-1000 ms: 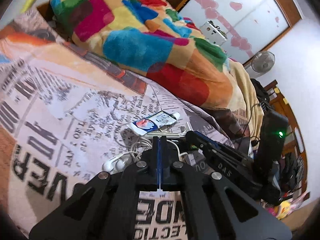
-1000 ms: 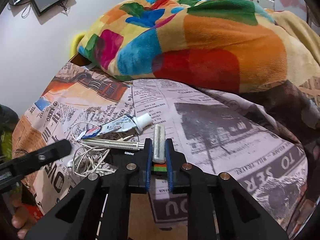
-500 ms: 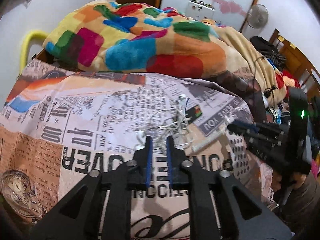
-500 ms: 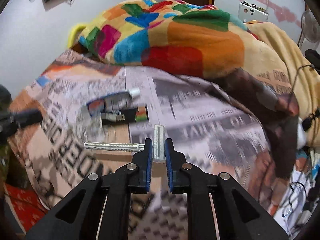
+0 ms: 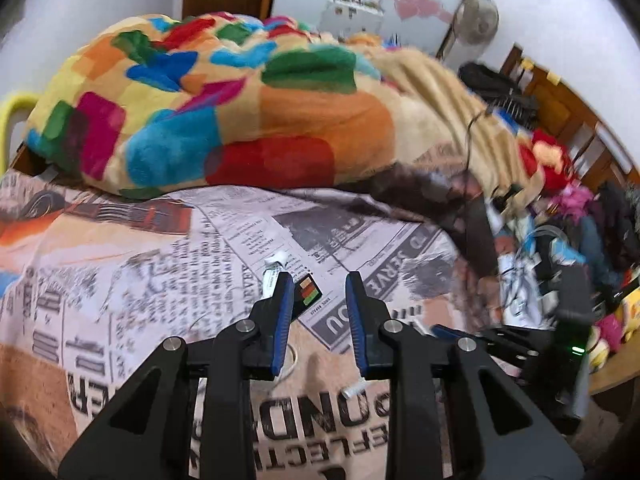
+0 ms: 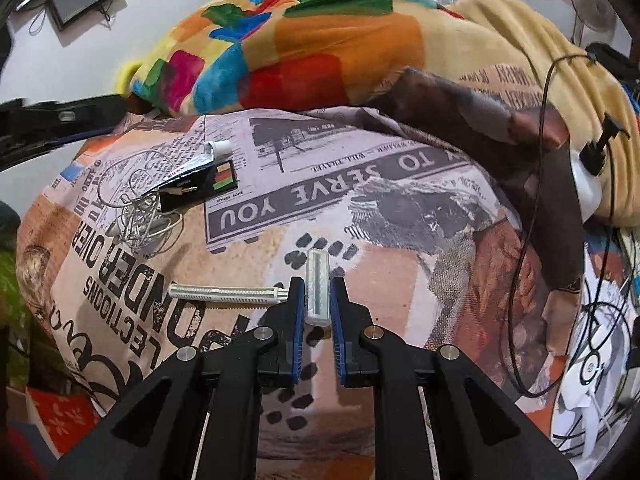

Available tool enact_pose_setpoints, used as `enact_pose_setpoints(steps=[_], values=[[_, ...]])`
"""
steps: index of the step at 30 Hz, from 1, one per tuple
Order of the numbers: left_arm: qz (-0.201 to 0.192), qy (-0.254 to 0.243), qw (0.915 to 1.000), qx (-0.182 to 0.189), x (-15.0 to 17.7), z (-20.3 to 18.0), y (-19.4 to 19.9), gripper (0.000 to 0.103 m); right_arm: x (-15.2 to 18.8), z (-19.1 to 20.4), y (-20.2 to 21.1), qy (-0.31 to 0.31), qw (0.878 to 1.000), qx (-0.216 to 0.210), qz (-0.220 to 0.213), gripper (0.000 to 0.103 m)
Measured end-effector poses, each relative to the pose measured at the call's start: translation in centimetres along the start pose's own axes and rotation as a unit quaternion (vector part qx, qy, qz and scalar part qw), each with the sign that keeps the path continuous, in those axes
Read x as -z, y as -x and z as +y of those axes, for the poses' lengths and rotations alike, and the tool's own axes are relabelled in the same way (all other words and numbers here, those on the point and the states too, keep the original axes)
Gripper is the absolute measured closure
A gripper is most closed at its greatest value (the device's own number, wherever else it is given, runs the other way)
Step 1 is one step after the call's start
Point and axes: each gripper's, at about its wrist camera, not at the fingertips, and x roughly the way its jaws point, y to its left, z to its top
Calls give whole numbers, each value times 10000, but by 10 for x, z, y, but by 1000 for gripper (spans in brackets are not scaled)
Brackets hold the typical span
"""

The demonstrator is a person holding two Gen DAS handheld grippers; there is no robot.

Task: Collect trash
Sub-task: 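Grasp the white stick with the right tool while the left tool grasps the toothpaste tube, then carry the toothpaste tube and white stick down to the bin with both tools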

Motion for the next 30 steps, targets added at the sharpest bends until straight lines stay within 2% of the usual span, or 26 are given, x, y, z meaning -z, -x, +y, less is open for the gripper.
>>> enact_pose_setpoints(steps=[3,5,14,16,20,23,25,26,30], values=[[276,-163,9988,-370,-2,2,-36,77,3,-1,1,-33,9999,-91,-64,91],[455,-73,9979,-456,-5,8,-57,77,4,-2,2,-46,9999,-129,-106,91],[501,143,9963,-685,-7,22,-93,77,4,-1,-2,-81,9993,-270,-233,91],[486,130,9960,-732,-6,21,-93,82,3,-1,-4,-83,9994,-272,-219,91],[465,198,9973,-525,-7,17,-82,83,2,-1,-2,-98,9996,-217,-160,91],[334,238,9986,-345,-8,11,-57,83,2,1,8,-74,9996,-183,-187,91],[213,224,9993,-204,-10,6,-33,86,2,2,18,-50,9996,-166,-224,91],[158,203,9995,-176,-11,3,-23,91,2,3,24,-27,9996,-148,-258,91],[-122,161,9998,-32,-13,-7,28,91,0,8,52,13,9990,-114,-421,91]])
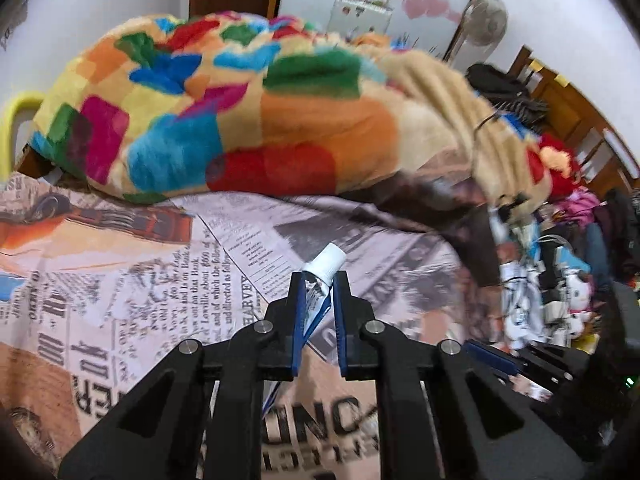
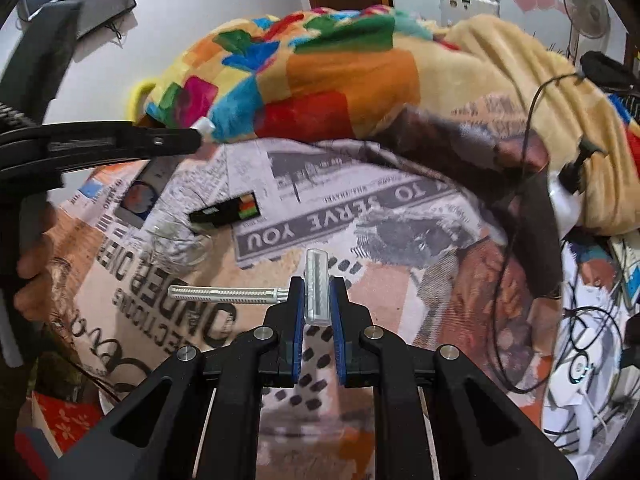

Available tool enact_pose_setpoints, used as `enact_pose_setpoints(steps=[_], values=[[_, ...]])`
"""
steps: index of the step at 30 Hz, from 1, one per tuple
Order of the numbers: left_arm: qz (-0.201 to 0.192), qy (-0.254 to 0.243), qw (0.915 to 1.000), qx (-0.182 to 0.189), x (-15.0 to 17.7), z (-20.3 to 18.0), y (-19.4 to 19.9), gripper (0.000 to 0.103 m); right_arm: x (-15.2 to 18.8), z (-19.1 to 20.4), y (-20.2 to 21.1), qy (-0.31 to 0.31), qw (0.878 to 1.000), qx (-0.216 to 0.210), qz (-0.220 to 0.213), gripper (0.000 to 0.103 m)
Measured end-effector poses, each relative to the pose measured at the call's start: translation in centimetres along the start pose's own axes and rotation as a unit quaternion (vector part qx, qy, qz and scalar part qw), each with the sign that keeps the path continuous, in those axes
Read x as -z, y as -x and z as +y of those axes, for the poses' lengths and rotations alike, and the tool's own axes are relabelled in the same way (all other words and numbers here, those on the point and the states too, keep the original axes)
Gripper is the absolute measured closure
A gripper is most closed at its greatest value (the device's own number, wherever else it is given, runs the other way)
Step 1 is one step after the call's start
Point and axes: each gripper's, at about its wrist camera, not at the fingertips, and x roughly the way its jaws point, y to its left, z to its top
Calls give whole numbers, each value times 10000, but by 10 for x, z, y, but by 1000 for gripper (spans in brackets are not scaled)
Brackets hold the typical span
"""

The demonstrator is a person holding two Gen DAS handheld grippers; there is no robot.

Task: Collect trash
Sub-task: 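Carry the toothpaste tube and white stick down to the bin with both tools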

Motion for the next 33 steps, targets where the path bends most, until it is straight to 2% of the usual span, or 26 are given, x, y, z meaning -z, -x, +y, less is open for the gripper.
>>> enact_pose_setpoints(steps=[5,11,18,23,33], values=[[-400,-76,9991,-96,2,-11,63,91,-6,13,37,107,9996,3,-242,91],[-688,-44,9975,-152,29,-14,136,91,-8,40,77,263,9985,-31,-472,91],[-760,57,9960,-463,87,3,205,91,2,85,120,602,9958,-136,-681,91],[-849,370,9929,-744,134,30,257,91,17,123,143,836,9932,-288,-757,91],[-1258,1046,9781,-1289,232,90,362,91,58,219,158,1402,9852,-733,-658,91]])
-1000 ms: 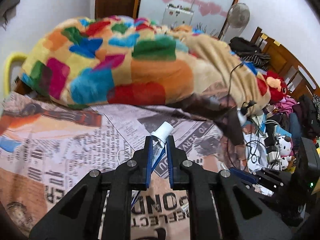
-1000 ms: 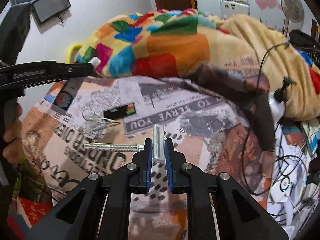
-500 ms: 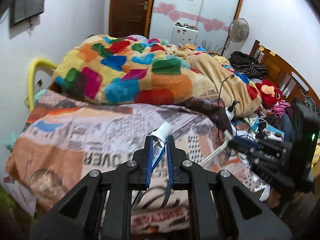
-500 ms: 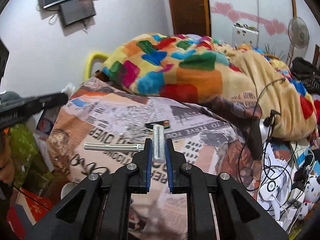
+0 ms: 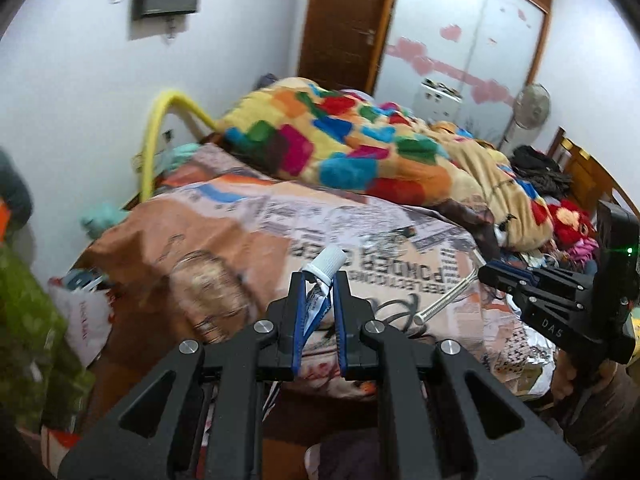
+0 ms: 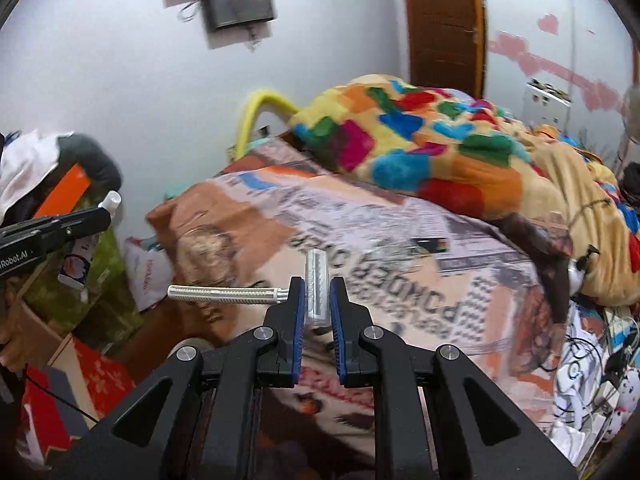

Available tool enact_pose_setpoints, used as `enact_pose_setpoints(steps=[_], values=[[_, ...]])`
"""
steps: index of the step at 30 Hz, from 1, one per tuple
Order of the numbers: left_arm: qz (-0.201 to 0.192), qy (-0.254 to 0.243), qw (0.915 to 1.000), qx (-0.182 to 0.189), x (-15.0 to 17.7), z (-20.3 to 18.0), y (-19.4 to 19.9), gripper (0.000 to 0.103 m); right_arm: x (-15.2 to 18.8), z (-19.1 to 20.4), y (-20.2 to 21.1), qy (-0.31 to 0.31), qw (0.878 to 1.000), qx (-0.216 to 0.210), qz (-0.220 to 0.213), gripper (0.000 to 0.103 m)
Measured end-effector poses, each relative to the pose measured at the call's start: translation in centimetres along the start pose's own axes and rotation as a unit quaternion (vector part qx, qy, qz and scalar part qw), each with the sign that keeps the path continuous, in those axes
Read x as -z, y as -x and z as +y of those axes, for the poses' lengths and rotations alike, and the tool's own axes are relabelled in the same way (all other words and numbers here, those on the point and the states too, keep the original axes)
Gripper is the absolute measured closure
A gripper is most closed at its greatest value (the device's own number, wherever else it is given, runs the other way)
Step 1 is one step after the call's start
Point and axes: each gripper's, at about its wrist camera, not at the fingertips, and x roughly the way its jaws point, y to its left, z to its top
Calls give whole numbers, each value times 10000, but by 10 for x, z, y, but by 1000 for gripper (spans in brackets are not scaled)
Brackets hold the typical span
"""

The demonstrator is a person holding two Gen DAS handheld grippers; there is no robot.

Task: Collect trash
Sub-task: 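Carry the toothpaste tube and white stick down to the bin with both tools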

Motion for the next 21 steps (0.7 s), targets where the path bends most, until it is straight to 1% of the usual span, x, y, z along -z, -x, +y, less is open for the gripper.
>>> enact_pose_setpoints(steps=[6,12,17,21], values=[[-87,374,9985,-398,38,58,43,91,9,69,-12,381,9986,-315,173,91],[21,841,9939,-714,87,119,66,91,20,129,-36,727,9945,-578,474,91],[260,1248,9873,-954,129,162,70,91,39,173,-66,981,9888,-707,877,91],[501,1567,9802,-1099,157,191,64,91,55,198,-90,1146,9835,-764,1173,91]])
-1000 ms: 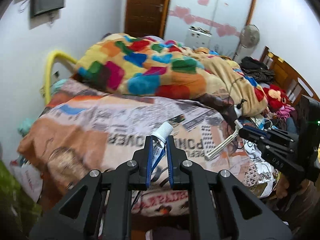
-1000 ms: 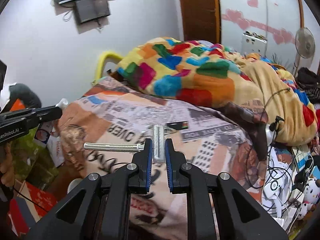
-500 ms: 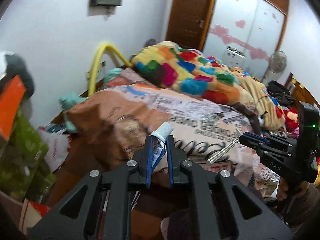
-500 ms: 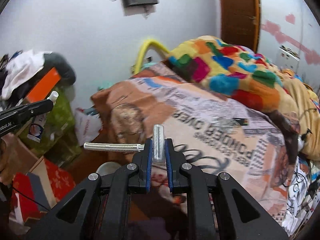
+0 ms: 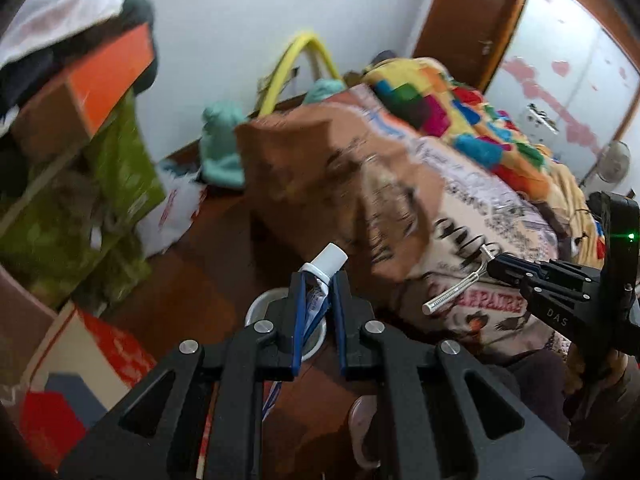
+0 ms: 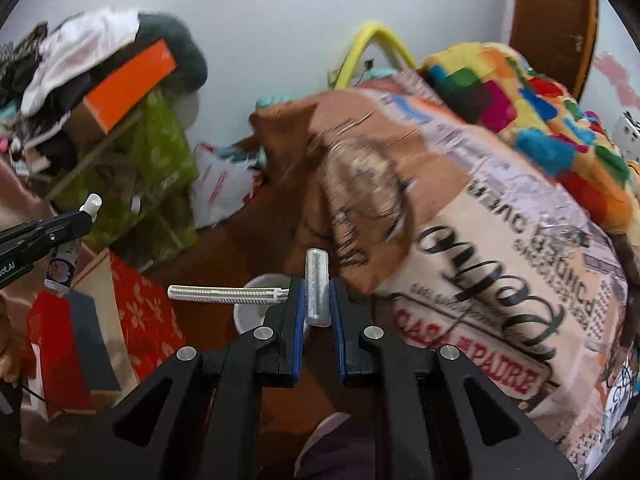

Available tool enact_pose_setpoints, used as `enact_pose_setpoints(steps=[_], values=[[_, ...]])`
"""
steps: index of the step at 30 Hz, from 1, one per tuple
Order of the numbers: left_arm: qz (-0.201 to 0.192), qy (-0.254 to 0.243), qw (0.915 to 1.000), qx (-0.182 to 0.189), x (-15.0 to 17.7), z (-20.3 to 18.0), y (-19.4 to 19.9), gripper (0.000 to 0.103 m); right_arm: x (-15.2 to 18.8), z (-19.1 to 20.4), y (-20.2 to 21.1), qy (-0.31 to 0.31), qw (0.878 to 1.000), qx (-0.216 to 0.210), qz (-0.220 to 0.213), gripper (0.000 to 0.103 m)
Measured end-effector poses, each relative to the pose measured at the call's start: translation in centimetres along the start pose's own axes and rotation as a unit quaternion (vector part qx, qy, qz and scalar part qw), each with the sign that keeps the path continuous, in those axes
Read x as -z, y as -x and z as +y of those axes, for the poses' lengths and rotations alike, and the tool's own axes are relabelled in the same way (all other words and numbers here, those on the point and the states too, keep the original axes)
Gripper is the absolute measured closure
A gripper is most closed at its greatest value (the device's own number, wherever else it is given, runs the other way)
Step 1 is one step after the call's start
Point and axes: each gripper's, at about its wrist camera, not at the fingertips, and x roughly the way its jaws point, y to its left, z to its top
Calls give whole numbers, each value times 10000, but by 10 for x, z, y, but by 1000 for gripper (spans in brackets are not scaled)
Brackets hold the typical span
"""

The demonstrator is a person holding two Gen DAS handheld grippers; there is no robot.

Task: Collect trash
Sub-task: 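Carry the toothpaste tube and white stick down to the bin with both tools, then open both tools over the bin, dropping toothpaste and white stick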

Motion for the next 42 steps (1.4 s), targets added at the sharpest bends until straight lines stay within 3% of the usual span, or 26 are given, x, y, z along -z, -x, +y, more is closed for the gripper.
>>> enact_pose_setpoints(steps=[3,10,23,30,32,34,37,42], values=[[172,179,9996,-141,13,17,-16,91,3,16,-22,95,9997,-59,239,91],[618,630,9960,-98,33,37,-64,91,7,43,-73,385,9960,-26,812,91],[1129,1003,9885,-56,22,43,-133,91,-4,55,-159,360,9833,-113,1780,91],[1220,1185,9854,-68,2,42,-160,91,-21,56,-171,335,9819,-322,1835,88],[1317,1247,9833,-127,-3,42,-169,91,-25,54,-173,292,9816,-304,1861,77],[1362,1260,9825,-129,-6,42,-173,90,-27,53,-170,302,9824,-308,1818,74],[1320,1214,9837,-89,-7,40,-171,82,-27,52,-163,388,9840,-290,1717,74],[1295,1027,9861,-193,-3,34,-161,82,-26,49,-151,454,9856,-321,1598,74]])
